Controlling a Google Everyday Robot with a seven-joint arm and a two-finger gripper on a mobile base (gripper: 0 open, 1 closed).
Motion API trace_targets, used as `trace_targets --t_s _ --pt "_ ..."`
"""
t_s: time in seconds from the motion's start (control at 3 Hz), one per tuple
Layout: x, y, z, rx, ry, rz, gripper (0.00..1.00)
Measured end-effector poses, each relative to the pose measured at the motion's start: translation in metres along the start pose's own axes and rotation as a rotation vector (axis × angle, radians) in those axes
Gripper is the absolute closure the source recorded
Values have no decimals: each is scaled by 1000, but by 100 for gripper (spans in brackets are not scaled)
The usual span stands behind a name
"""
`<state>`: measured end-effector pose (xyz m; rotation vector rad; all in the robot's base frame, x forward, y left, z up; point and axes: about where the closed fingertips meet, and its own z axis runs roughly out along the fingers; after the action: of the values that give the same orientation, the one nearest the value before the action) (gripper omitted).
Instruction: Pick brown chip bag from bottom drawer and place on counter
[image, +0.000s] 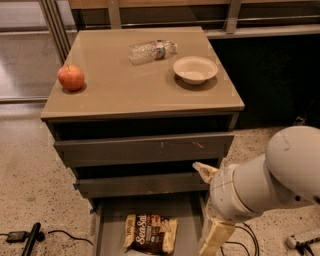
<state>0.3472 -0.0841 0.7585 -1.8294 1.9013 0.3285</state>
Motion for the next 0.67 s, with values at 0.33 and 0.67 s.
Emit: trace_targets --t_s 0.33,0.67 --pt "9 12 42 -13 -37 12 0" --pt "28 17 85 -1 -63 19 0"
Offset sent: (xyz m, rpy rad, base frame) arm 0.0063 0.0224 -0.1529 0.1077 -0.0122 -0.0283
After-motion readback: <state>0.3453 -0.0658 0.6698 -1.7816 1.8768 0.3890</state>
